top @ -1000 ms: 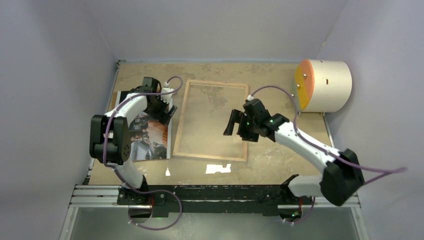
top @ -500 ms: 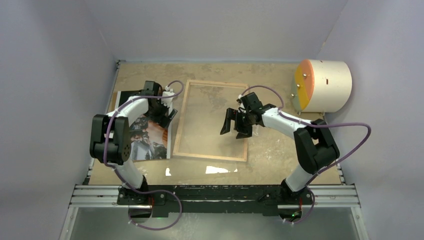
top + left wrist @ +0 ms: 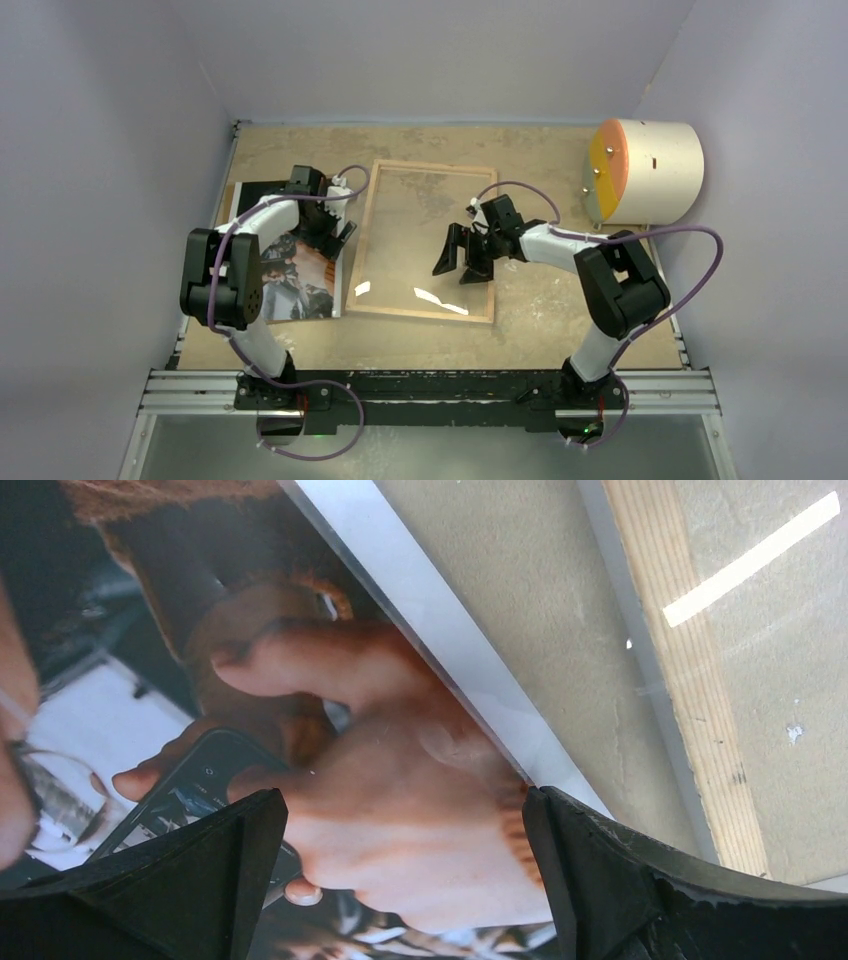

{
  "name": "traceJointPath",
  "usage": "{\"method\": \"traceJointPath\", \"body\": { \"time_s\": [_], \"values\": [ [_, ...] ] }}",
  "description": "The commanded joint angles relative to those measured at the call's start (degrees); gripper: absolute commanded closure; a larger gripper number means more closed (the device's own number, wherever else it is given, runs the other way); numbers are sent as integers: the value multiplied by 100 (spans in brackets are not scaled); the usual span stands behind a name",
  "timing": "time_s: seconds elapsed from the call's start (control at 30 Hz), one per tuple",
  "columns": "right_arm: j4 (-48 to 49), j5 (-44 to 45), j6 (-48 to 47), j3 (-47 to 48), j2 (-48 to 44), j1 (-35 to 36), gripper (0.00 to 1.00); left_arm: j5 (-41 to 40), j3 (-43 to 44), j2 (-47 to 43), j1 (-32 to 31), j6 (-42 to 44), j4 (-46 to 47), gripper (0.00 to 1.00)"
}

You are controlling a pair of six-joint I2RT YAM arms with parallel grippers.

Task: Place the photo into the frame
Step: Pick up the photo frame item from the photo frame.

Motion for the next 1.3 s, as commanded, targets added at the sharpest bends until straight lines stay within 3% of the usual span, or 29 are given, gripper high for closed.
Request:
{"method": "traceJointPath", "body": {
  "time_s": [0.0, 0.2, 0.33, 0.6, 0.77, 0.83, 1.07, 1.17, 1.27],
  "values": [
    [887, -519, 240, -413, 203, 16, 12, 23, -78, 33, -64, 91, 109, 3],
    [2582, -1331, 982, -932, -343, -27, 20, 44, -148, 114, -64, 144, 139, 3],
    [3662, -1762, 1410, -1234, -551, -38, 31, 62, -196, 163, -81, 163, 141, 3],
    [5357, -2050, 2239, -1511, 68, -44, 35, 78, -207, 220, -124, 167, 126, 3],
    [6135, -1951, 2664, -1624, 297, -43, 50, 27, -218, 173, -126, 181, 115, 3],
    [6049, -1777, 2493, -1613, 208, -46, 54, 15, -209, 155, -125, 194, 103, 3],
    [4255, -1456, 1098, -986, -30, -73, 75, 1, 75, 153, -126, 247, -86, 2],
    [3907, -1720, 821, -573, 205, -183, 97, -10, 303, 186, -126, 262, -146, 2],
    [3722, -1951, 764, -362, 469, -288, 100, -8, 539, 231, -126, 258, -221, 2]
  ]
}}
